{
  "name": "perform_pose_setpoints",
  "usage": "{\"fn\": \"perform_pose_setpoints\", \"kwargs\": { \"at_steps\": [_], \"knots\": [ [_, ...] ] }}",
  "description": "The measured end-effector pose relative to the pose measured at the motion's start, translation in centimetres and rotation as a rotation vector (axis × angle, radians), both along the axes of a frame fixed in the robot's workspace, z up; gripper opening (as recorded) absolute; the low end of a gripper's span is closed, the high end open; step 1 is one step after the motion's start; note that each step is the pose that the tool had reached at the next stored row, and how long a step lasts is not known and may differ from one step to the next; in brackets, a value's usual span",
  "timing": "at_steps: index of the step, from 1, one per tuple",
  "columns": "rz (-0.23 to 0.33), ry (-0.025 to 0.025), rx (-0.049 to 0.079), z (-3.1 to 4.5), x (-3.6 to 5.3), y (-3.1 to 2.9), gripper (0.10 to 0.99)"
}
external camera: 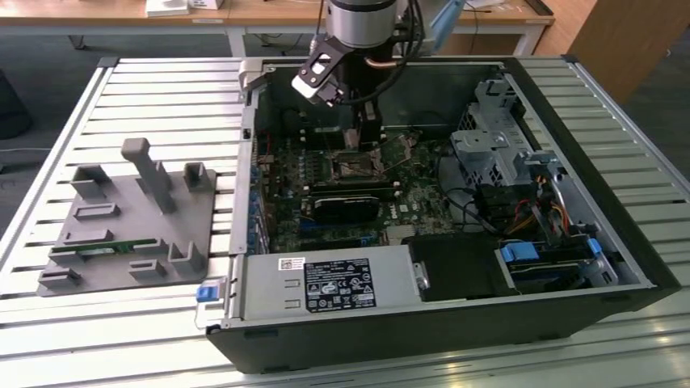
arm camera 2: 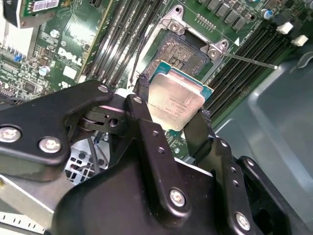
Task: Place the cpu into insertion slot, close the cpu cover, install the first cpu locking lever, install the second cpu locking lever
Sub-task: 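Place the cpu into insertion slot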
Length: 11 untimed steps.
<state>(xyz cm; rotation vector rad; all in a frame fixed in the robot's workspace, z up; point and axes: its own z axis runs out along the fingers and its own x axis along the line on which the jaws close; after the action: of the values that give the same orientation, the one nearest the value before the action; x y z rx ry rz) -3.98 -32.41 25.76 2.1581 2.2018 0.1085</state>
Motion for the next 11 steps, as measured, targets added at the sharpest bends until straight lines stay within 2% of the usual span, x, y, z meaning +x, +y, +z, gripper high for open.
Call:
{"fn": "perform_pose_setpoints", "kwargs": {
  "at_steps": [8, 11],
  "knots": [
    [0.000, 0.0000, 0.000, -1.37, 0.00, 0.04, 0.537],
    [0.000, 0.0000, 0.000, -1.64, 0.00, 0.04, 0.537]
  ]
}}
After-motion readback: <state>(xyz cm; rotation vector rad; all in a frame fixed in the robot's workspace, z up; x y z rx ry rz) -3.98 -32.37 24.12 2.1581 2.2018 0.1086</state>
